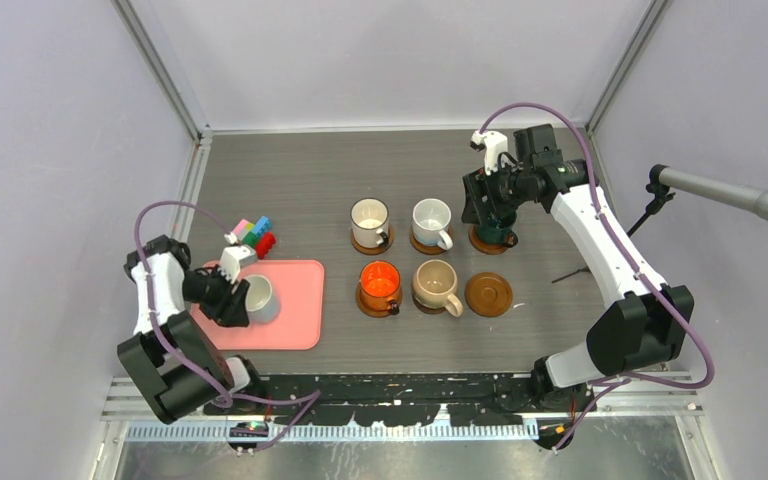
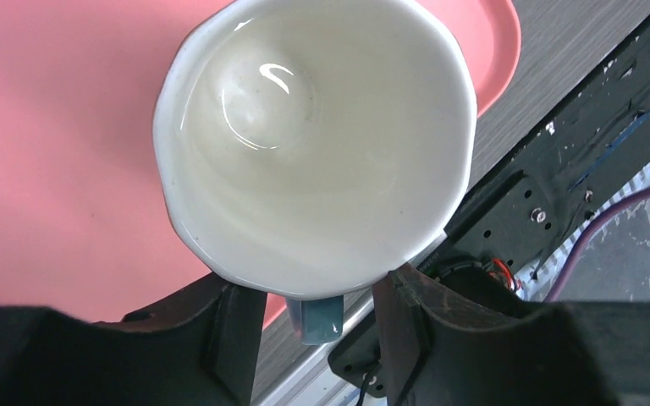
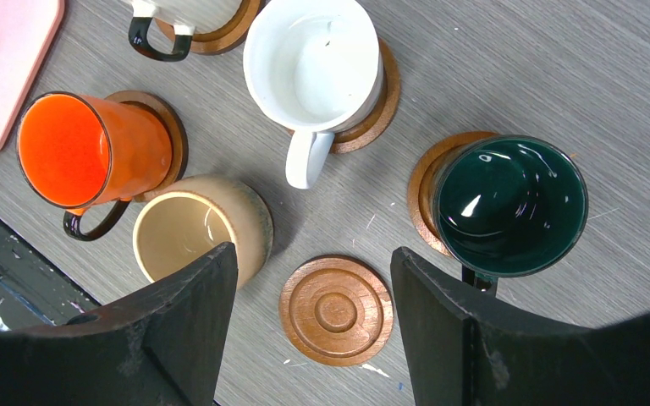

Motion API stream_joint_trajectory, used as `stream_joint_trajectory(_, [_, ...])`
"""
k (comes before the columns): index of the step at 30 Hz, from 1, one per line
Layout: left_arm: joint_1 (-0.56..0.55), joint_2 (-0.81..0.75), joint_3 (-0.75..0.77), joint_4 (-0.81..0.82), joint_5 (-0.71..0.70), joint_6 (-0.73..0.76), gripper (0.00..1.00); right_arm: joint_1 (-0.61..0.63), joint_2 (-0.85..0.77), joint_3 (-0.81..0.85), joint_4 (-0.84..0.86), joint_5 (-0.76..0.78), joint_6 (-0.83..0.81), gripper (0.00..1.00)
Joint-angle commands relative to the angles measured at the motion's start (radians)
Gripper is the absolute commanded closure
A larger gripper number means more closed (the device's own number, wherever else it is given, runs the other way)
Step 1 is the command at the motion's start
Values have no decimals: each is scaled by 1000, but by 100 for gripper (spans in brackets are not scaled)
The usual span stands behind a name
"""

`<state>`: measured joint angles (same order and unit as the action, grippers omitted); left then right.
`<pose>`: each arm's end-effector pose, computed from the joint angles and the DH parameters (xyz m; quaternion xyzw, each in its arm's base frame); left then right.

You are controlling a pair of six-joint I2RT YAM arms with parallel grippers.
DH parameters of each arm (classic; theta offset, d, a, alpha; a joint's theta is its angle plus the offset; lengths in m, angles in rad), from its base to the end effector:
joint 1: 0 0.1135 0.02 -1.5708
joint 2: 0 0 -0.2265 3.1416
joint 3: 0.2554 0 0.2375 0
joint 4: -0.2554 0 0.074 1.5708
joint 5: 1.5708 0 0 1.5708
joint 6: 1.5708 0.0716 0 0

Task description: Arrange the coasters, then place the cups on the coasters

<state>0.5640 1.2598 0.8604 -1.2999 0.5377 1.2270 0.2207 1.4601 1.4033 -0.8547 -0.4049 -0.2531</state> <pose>0.1619 0.0590 0.1607 0.2970 0.9153 -0.2140 0.1682 0.2997 0.0961 0.2750 -0.2808 0.8857 0.1851 0.3201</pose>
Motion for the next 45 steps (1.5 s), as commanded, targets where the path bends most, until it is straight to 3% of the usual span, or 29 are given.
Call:
stream_joint_trajectory(1, [-74,18,-9,155,17,-153,52,4,-9,18,8,3,0,29])
stream_joint_trajectory(15, [-283,25,-19,289,-20,-394,55,5,-6,22,7,7,0,29])
stream_joint_trajectory(19, [-294,-13,-17,252,-42,-381,48,5,-13,15,7,6,2,29])
stream_joint_trajectory(24, [-294,-28,40,104,-107,-321,31,5,-18,10,-2,-1,0,29])
stream_joint_trajectory(31, [-282,-98,93,33,-172,-267,28,3,-20,2,-2,-7,1,29])
stream_joint_trajectory(36, [-262,-112,96,137,-326,-239,38,5,-21,-2,-8,-10,-6,29])
stream_joint_trajectory(45, [-248,-82,68,262,-230,-286,57,4,-12,-6,-7,-16,0,28])
